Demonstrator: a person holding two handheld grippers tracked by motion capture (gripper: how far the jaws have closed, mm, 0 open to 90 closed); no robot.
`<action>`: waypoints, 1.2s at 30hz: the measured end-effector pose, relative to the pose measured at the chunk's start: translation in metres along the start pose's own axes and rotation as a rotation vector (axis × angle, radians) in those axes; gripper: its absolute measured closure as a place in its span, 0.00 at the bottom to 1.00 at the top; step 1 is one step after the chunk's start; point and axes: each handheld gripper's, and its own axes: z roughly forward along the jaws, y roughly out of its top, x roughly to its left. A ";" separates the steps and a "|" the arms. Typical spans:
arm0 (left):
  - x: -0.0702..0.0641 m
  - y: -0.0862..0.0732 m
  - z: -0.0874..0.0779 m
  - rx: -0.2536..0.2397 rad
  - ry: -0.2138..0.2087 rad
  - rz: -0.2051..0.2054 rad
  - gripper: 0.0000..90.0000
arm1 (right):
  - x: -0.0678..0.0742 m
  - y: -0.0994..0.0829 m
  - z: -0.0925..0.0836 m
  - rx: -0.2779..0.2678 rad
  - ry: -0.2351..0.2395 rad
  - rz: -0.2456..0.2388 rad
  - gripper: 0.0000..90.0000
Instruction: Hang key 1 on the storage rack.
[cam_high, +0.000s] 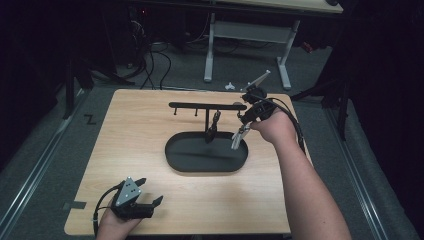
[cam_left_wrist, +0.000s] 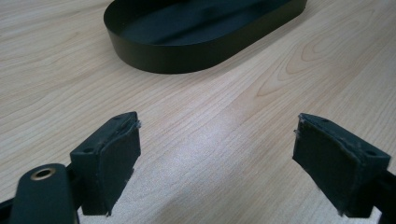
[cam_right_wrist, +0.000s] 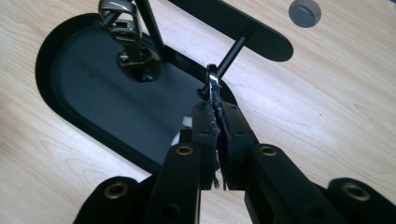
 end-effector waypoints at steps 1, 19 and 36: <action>0.000 0.000 0.000 0.001 -0.001 0.001 0.17 | 0.000 0.000 0.000 0.003 -0.004 0.001 0.95; 0.000 -0.001 0.000 0.002 0.001 0.000 0.17 | -0.001 -0.003 0.021 0.015 -0.070 -0.007 0.89; -0.002 0.000 0.002 0.011 0.001 0.007 0.17 | -0.003 -0.027 0.030 0.046 -0.060 0.040 0.68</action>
